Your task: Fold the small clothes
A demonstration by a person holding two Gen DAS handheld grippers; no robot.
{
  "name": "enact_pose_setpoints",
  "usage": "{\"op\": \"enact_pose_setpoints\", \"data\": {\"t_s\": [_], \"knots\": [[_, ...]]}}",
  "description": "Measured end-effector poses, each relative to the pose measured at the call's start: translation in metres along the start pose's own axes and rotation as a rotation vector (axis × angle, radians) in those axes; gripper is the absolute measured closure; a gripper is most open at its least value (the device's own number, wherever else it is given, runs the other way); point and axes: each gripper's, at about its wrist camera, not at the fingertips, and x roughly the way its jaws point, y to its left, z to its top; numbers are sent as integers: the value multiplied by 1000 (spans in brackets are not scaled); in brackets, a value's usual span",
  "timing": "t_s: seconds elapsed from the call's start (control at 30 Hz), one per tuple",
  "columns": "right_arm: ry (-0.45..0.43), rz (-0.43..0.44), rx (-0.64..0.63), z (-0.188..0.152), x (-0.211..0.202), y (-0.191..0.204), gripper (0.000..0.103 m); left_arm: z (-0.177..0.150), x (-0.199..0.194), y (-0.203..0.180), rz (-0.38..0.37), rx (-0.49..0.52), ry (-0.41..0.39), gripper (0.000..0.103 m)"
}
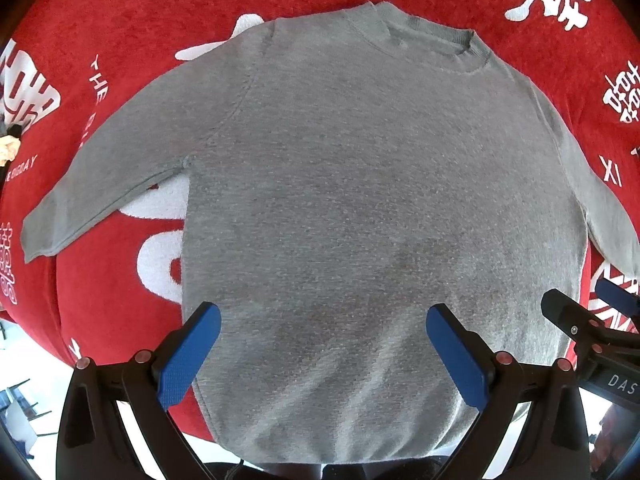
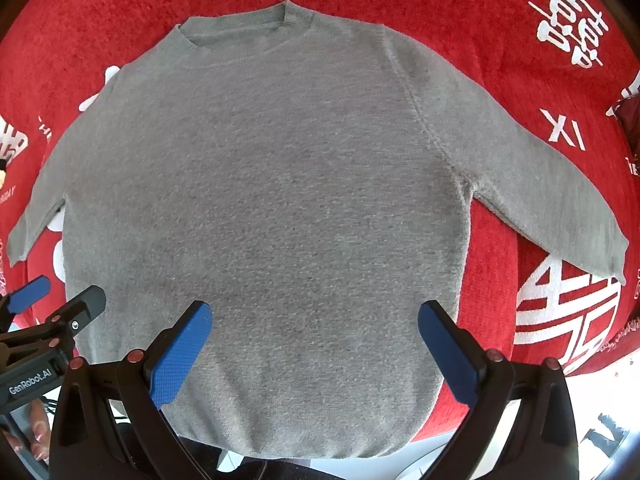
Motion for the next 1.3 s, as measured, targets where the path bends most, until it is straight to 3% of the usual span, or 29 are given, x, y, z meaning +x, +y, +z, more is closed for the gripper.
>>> {"op": "enact_pose_setpoints", "data": {"t_s": [0.57, 1.3], "knots": [[2, -7, -3, 4, 0, 5, 0, -5, -3, 0, -23, 21, -16, 0], [-2, -30, -11, 13, -2, 19, 0, 1, -5, 22, -91, -24, -53, 0]]}}
